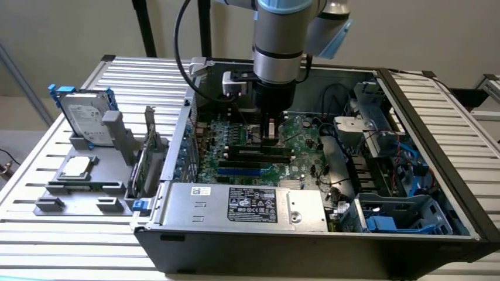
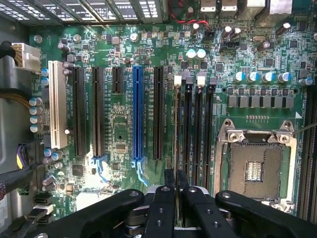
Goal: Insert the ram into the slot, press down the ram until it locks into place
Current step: 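Insert the ram into the slot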
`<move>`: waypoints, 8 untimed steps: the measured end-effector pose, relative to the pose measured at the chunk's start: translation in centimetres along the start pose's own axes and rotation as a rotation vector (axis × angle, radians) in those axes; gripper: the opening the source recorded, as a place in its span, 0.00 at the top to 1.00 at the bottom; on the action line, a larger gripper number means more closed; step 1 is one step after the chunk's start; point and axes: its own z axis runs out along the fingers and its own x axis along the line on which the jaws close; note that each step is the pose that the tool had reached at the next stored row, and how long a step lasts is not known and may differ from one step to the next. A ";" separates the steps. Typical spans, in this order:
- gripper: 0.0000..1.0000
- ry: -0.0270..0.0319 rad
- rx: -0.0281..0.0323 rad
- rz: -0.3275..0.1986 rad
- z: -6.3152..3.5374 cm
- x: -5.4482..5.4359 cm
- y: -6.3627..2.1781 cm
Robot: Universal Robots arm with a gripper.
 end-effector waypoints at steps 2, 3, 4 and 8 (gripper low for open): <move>0.87 0.0000 0.0009 0.000 0.03 0.0 0.03; 0.87 0.0000 0.0013 0.000 0.04 0.0 0.04; 0.87 0.0000 0.0017 0.001 0.06 0.0 0.06; 0.87 -0.0001 0.0030 0.002 0.11 0.0 0.10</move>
